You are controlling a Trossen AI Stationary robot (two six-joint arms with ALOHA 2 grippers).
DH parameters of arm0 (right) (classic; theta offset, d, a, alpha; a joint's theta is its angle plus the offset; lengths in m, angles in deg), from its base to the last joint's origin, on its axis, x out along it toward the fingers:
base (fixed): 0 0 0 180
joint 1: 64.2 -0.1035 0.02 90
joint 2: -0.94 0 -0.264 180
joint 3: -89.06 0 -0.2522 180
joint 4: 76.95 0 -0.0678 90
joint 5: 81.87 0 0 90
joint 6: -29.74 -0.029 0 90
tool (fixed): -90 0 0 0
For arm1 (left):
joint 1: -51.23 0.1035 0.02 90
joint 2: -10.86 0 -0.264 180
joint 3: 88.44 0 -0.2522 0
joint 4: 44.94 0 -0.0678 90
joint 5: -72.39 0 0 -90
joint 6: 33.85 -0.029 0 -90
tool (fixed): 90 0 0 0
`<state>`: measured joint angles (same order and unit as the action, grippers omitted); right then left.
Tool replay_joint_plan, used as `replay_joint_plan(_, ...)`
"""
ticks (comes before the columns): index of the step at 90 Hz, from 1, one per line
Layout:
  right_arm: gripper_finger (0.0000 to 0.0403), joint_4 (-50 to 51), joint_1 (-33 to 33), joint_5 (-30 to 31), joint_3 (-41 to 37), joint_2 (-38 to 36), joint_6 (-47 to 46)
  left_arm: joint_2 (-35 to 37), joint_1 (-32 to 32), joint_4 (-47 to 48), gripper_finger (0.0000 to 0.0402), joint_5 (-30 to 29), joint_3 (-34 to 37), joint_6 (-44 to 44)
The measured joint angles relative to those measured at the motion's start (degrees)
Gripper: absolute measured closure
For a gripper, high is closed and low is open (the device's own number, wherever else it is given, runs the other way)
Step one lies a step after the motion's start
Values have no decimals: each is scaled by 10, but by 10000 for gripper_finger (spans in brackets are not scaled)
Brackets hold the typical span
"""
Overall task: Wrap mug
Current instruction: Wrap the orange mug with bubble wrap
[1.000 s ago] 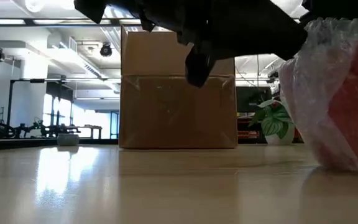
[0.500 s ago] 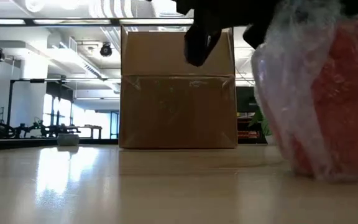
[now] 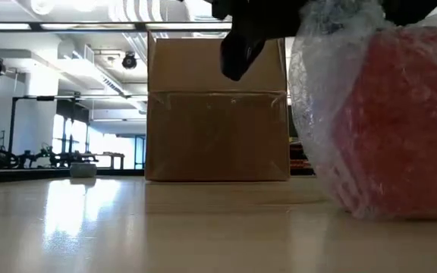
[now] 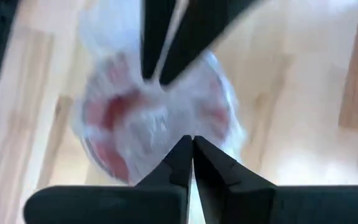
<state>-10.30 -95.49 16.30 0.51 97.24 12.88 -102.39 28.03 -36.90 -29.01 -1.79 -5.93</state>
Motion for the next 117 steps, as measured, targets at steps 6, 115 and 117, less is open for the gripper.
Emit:
replay_joint_plan(6, 403, -5, 0, -25, -6, 5, -4, 0, 0, 0, 381, 0, 1, 0)
replay_joint_plan(115, 403, -63, -3, -40, -27, 42, 1, -1, 0, 7, 381, -1, 11, 0)
replay_joint_plan(117, 403, -67, -3, -39, -30, 49, 2, -1, 0, 4, 381, -2, 10, 0)
